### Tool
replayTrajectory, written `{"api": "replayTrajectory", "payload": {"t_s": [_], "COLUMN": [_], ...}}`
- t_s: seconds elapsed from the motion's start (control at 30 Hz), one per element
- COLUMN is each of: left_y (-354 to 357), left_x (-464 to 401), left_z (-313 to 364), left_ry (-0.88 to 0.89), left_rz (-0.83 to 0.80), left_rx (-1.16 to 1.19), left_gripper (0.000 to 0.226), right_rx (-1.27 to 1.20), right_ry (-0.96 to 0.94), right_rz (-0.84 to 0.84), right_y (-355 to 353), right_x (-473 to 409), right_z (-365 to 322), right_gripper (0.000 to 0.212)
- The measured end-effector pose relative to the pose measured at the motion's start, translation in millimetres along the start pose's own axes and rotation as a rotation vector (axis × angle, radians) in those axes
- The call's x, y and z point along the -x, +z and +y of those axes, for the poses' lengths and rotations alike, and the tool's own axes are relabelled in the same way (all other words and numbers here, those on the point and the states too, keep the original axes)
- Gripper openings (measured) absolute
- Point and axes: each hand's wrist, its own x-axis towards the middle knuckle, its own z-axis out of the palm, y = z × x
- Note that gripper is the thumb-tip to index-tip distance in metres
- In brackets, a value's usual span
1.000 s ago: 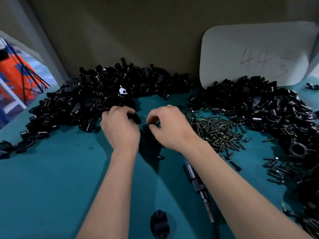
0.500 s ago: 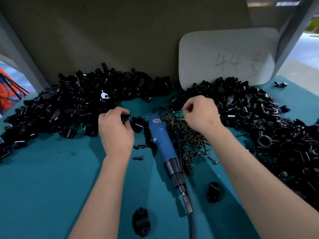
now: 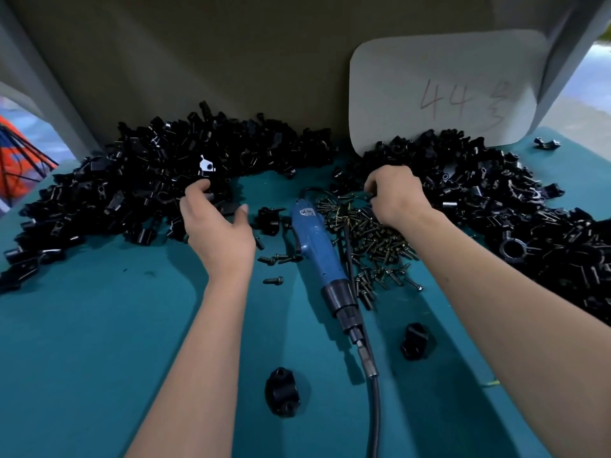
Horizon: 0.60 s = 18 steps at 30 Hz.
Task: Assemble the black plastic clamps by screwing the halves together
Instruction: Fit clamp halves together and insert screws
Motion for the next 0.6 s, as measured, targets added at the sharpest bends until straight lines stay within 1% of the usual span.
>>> {"api": "replayTrajectory", "payload": {"t_s": [0.07, 0.2, 0.27, 0.33, 0.4, 0.47, 0.53, 0.6], "left_y": [-3, -11, -15, -22, -29, -35, -39, -41], "left_x": [0, 12, 23, 36, 47, 57, 66, 72], "left_z": [9, 29, 35, 36, 33, 25, 19, 17], "left_ry": [-0.050, -0.177, -0.196, -0.209, -0.254, -0.321, -0.401, -0.432], "left_rz": [-0.012, -0.186, -0.291, -0.409, -0.481, -0.492, -0.508, -0.541], "left_rx": [0.208, 0.601, 0.659, 0.643, 0.669, 0.700, 0.752, 0.782], "left_gripper": [0.054, 0.043, 0.041, 0.042, 0.047, 0.050, 0.047, 0.040], "right_rx": [-0.012, 0.036, -0.007, -0.078, -0.238, -0.548, -0.906, -1.101], "right_ry": [0.020, 0.031, 0.060, 0.048, 0.022, 0.003, 0.011, 0.034], "right_rz": [-0.018, -0.075, -0.107, -0.071, 0.074, 0.189, 0.184, 0.146], "right_y": [-3, -6, -8, -12, -15, -16, -14, -11], "right_x": [1, -2, -3, -1, 7, 26, 50, 75], "right_z": [2, 6, 10, 15, 16, 12, 7, 2], "right_gripper": [0.036, 0.035, 0.035, 0.037, 0.035, 0.034, 0.031, 0.026]}}
